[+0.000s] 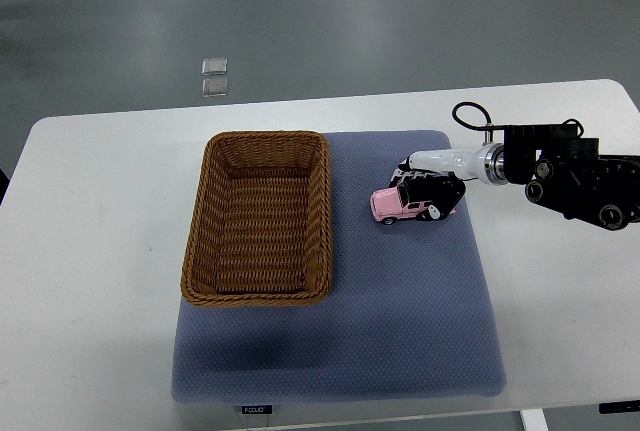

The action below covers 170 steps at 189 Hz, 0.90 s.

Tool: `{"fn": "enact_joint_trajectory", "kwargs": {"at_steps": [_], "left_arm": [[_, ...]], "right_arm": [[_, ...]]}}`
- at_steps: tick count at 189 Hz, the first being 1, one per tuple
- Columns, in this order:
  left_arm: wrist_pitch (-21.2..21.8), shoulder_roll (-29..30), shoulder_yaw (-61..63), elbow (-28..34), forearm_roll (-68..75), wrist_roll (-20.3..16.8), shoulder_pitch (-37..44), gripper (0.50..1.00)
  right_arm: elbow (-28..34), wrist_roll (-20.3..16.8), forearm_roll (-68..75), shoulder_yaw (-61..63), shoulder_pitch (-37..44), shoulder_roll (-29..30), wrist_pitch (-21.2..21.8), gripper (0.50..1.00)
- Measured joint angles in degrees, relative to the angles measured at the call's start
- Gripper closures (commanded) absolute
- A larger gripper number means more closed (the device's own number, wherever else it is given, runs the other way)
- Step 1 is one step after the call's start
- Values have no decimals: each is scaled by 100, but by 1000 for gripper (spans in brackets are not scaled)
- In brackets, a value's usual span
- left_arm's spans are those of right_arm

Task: Place pink car in brown basket
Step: 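Lift the held pink car toward the wicker basket, then lower the pink car into the basket and release it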

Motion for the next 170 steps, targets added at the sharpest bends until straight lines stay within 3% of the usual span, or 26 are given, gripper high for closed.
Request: {"fn": "enact_joint_trajectory", "kwargs": {"at_steps": [116,140,170], "left_arm": [[0,0,-2,31,0,0,0,500],[0,0,6,18,0,0,0,500],[0,0,8,-5,0,0,0,500]], "right_arm": [[421,39,93,68,886,-685,68,1000],[505,50,203,128,1049,-502,47,1000],[438,55,456,190,1127,181,12,1000]]}}
